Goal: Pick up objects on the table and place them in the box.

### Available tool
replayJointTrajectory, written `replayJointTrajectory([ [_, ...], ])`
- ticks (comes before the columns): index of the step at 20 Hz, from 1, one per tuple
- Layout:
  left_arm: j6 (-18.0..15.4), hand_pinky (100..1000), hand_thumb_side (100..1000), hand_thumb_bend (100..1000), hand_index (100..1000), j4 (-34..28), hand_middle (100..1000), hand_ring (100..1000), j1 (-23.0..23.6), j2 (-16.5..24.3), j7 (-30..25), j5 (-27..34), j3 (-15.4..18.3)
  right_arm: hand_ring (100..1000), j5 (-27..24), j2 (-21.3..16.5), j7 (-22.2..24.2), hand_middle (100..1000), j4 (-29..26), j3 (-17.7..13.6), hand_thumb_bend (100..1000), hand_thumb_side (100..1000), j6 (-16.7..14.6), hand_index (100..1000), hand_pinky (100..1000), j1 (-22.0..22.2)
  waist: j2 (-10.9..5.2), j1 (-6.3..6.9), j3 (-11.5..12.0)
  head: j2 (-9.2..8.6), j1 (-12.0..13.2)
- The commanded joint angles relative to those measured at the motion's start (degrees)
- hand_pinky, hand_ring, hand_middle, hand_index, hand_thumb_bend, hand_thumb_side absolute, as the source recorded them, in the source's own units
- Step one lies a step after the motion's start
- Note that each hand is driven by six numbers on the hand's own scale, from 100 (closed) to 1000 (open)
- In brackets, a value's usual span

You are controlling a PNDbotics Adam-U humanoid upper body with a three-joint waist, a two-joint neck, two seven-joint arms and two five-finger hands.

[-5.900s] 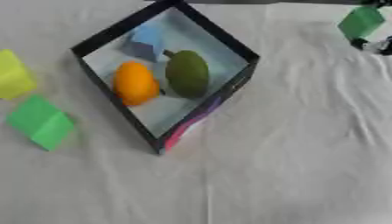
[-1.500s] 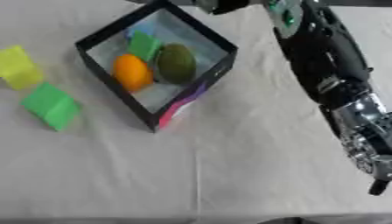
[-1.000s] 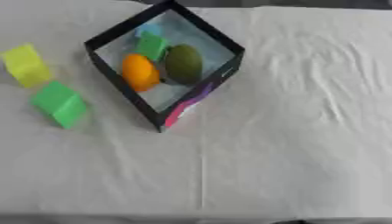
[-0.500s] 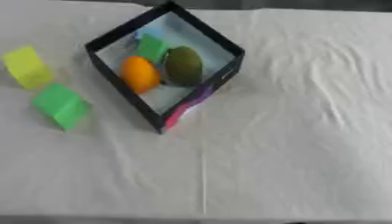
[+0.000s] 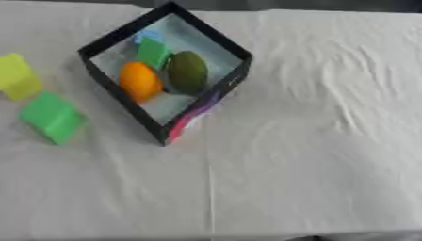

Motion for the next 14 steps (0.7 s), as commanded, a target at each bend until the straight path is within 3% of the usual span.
replayJointTrajectory([
  [1,-11.30,923,244,100,845,1.72,865,866,-1.87,5.91,-12.33,-4.61,-2.09,776,-0.15,-0.86,-0.22,749,2.03,-1.37,100,599,1.26,927,1000,-0.45,-2.02,-0.05,-0.27,-0.70,0.86],
  [7,-11.55,975,252,100,853,5.42,838,887,-3.67,8.22,-17.35,-14.17,-6.19,765,0.68,-1.04,0.26,737,4.28,-1.42,100,606,3.02,916,1000,-1.02,-2.13,0.48,-0.76,-0.47,1.89],
  [14,-11.55,937,297,284,855,11.55,810,896,-3.87,9.33,-13.11,-25.17,-11.31,753,0.68,-1.47,0.13,726,4.75,-0.91,100,618,4.46,910,1000,-1.35,-2.43,0.77,-1.16,-0.19,2.91],
])
